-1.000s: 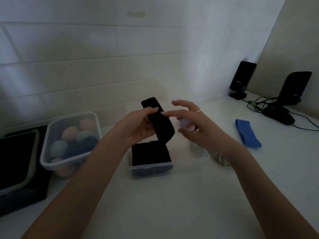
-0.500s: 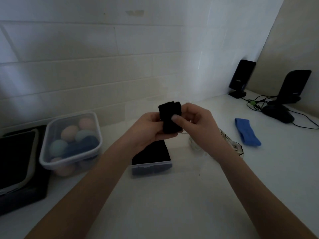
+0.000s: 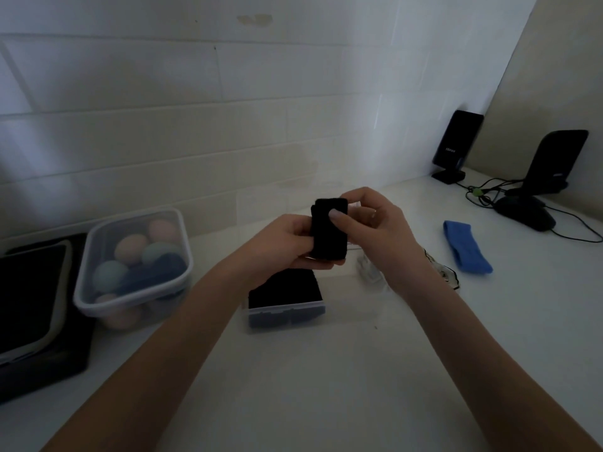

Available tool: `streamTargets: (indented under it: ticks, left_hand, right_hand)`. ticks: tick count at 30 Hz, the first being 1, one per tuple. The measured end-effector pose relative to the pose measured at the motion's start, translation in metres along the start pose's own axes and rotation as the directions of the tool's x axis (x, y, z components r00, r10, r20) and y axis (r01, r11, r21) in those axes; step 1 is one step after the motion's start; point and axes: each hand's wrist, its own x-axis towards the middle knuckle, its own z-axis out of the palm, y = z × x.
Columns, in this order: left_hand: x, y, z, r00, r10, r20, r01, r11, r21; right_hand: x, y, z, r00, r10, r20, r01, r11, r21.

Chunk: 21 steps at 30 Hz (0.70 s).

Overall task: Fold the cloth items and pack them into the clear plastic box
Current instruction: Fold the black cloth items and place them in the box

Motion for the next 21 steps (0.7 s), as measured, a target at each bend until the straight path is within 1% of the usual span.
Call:
streamTargets:
  ticks: [2, 3, 4, 5, 6, 7, 8, 9, 11, 13, 16, 18, 21]
  left_hand:
    - [-0.002, 0.005, -0.005, 1.0, -0.006, -0.03, 0.008, 0.998, 0.063]
    - [-0.004, 0.007, -0.01, 0.997, 0.008, -0.079, 0.003, 0.99, 0.142]
    - [-0.006, 0.009, -0.014, 0.989, 0.043, -0.141, -0.004, 0.963, 0.27]
    - [-0.009, 0.01, -0.02, 0.976, 0.098, -0.194, -0.004, 0.9, 0.435]
    - [-0.012, 0.011, -0.024, 0.965, 0.151, -0.214, 0.006, 0.803, 0.596]
    - [-0.016, 0.012, -0.027, 0.963, 0.176, -0.204, 0.025, 0.695, 0.718]
    - [-0.02, 0.013, -0.027, 0.97, 0.164, -0.181, 0.046, 0.605, 0.795]
    - [-0.023, 0.013, -0.025, 0.98, 0.129, -0.152, 0.06, 0.535, 0.843]
    - [-0.028, 0.011, -0.018, 0.993, 0.049, -0.109, 0.076, 0.448, 0.891]
    - [-0.029, 0.006, -0.013, 0.995, 0.008, -0.095, 0.084, 0.408, 0.909]
    - [-0.031, -0.001, -0.011, 0.997, -0.01, -0.079, 0.077, 0.384, 0.92]
    - [-0.032, -0.003, -0.009, 0.998, -0.018, -0.061, 0.063, 0.379, 0.923]
    - [-0.033, -0.003, -0.007, 0.999, -0.007, -0.042, 0.042, 0.381, 0.924]
  right_hand:
    - [0.001, -0.001, -0.001, 0.996, 0.022, -0.083, -0.02, 1.0, 0.022]
    - [0.001, -0.001, -0.004, 0.991, 0.047, -0.123, -0.045, 0.999, 0.017]
    - [0.002, 0.0, -0.008, 0.986, 0.078, -0.146, -0.081, 0.997, -0.009]
    - [0.002, 0.0, -0.013, 0.983, 0.115, -0.142, -0.123, 0.991, -0.052]
    - [0.002, 0.001, -0.016, 0.982, 0.15, -0.113, -0.162, 0.981, -0.109]
    - [0.002, 0.001, -0.018, 0.983, 0.172, -0.069, -0.182, 0.966, -0.185]
    - [0.003, 0.002, -0.018, 0.983, 0.18, -0.027, -0.18, 0.946, -0.27]
    - [0.002, 0.001, -0.017, 0.983, 0.182, 0.008, -0.168, 0.922, -0.35]
    - [0.001, -0.001, -0.014, 0.978, 0.194, 0.071, -0.14, 0.875, -0.463]
    - [-0.001, -0.002, -0.01, 0.962, 0.24, 0.127, -0.136, 0.832, -0.538]
    - [-0.005, 0.002, -0.006, 0.953, 0.264, 0.149, -0.108, 0.756, -0.646]
    - [-0.006, 0.004, -0.002, 0.942, 0.294, 0.163, -0.116, 0.74, -0.663]
    - [-0.008, 0.004, 0.005, 0.915, 0.342, 0.212, -0.082, 0.674, -0.734]
